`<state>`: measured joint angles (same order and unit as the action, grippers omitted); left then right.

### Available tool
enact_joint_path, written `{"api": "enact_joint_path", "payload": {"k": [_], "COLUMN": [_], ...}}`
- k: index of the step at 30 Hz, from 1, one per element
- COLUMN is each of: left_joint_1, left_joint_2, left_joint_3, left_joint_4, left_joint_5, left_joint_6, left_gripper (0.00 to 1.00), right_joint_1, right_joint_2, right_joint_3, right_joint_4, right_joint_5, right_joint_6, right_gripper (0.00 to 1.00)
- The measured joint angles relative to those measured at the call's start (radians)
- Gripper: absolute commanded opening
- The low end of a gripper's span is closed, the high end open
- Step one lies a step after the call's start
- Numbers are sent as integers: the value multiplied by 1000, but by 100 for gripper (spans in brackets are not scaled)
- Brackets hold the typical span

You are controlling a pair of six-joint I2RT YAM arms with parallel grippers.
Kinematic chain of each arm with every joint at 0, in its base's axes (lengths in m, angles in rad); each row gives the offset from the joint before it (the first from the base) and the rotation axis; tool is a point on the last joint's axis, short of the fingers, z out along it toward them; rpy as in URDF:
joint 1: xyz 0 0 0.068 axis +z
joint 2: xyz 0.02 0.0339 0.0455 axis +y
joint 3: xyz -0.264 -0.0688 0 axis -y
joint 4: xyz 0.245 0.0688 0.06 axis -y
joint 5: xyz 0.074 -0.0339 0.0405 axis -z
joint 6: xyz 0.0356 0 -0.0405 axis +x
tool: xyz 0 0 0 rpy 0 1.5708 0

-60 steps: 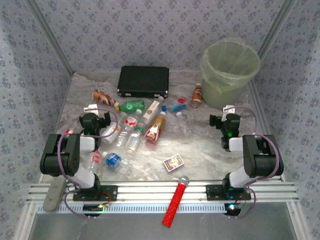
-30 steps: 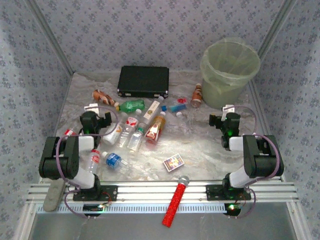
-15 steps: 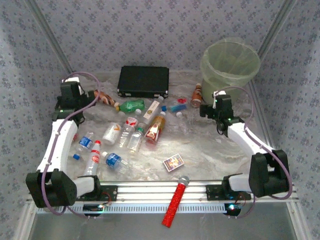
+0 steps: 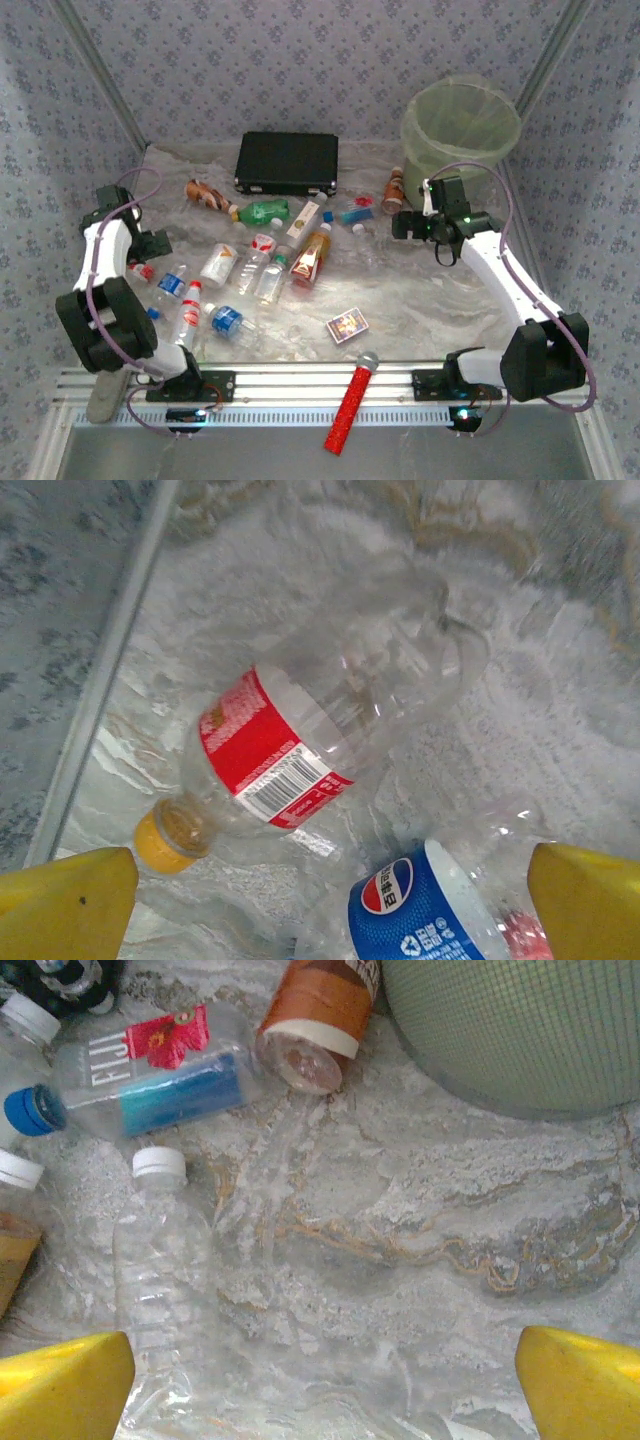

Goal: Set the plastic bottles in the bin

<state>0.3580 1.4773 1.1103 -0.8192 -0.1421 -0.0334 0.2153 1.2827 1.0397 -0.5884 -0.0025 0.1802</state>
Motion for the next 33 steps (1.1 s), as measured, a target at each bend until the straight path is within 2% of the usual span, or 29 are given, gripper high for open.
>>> {"api": "enact_joint_path", "payload": {"k": [16, 22, 30, 33], "left_joint_1": [35, 35, 35, 35], "left_joint_2": [278, 332, 370, 378], "left_joint_3": [107, 109, 152, 152], "left_joint_4": [38, 37, 37, 36], "left_joint_5": [-45, -35, -5, 5], "left_joint_6": [117, 120, 102, 96], "left_gripper": [99, 92, 75, 74], "right_joint_1": [-65, -70, -79, -83], "right_joint_2": [-45, -50, -49, -49], "right_joint_3": [0, 1, 24, 44], "right_joint_4": [-71, -77, -90, -89], "right_joint_5": [-14, -18, -25, -30], "right_joint_6": [0, 0, -1, -1], "right_gripper": [100, 100, 100, 100]}}
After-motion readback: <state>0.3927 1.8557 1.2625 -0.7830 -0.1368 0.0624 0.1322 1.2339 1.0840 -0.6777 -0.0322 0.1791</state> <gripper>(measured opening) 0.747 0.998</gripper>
